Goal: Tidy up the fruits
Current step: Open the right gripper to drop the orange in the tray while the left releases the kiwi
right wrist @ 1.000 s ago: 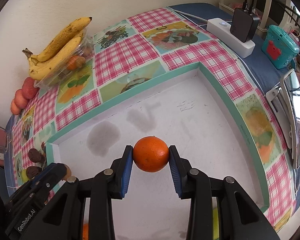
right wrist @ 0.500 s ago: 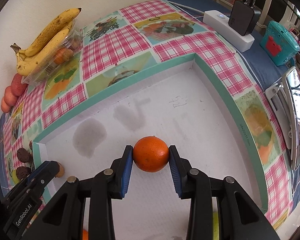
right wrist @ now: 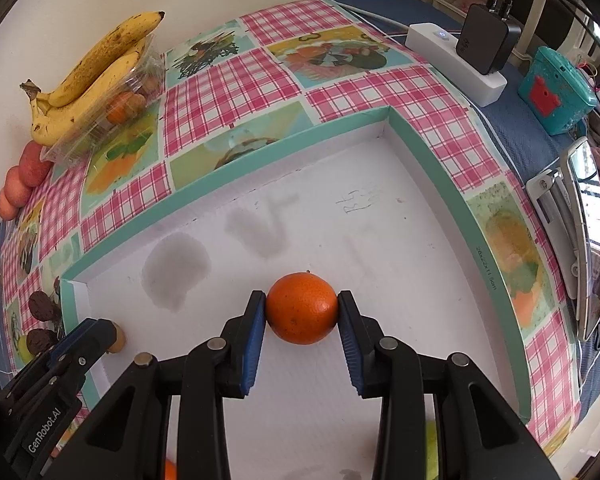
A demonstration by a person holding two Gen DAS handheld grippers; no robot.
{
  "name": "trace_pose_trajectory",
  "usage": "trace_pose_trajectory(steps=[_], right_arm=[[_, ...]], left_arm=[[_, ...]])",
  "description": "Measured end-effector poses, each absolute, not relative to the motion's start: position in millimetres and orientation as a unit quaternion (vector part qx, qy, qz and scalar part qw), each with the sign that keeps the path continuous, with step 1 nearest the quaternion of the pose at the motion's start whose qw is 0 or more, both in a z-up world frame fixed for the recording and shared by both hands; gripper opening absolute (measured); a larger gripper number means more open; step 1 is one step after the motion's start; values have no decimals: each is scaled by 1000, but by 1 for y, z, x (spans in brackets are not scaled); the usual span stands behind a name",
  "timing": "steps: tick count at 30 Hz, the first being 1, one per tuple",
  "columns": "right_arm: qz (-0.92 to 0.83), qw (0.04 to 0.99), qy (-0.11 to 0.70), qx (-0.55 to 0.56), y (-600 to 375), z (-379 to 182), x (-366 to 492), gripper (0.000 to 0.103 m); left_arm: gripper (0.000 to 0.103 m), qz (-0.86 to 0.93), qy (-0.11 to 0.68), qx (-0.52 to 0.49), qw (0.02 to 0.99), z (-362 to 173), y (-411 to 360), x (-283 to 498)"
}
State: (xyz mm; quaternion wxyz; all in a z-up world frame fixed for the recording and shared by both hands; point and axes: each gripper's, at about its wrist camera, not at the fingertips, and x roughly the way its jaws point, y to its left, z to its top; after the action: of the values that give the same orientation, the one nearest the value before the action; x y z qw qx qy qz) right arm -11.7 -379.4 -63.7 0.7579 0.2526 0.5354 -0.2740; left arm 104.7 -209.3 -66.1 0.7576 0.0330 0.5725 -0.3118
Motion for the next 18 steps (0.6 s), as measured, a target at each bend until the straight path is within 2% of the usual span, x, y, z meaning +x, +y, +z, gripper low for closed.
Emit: trace_pose_trajectory(steps=[6, 7, 11, 12, 14, 16, 18], right_arm=[[-276, 760, 533, 250, -381, -61, -14, 41], [-275, 761, 532, 250, -381, -60, -15, 47], [-277, 765, 528, 246, -380, -56, -17, 53], [-278, 766, 525, 246, -380, -55, -19, 59], [-279, 769, 521, 244, -379, -53, -20, 62], [-279, 771, 519, 242, -377, -52, -22, 71], [-279, 773, 516, 240, -375, -51, -24, 74]], left_arm=[[28, -310, 570, 30, 761, -60, -203, 104], [28, -310, 569, 29, 761, -59, -202, 104], [28, -309, 566, 28, 763, -51, -196, 102], [28, -309, 566, 28, 764, -49, -195, 101], [28, -305, 564, 27, 767, -44, -191, 100], [28, -300, 565, 23, 769, -41, -187, 101], [29, -290, 564, 19, 773, -36, -180, 101]])
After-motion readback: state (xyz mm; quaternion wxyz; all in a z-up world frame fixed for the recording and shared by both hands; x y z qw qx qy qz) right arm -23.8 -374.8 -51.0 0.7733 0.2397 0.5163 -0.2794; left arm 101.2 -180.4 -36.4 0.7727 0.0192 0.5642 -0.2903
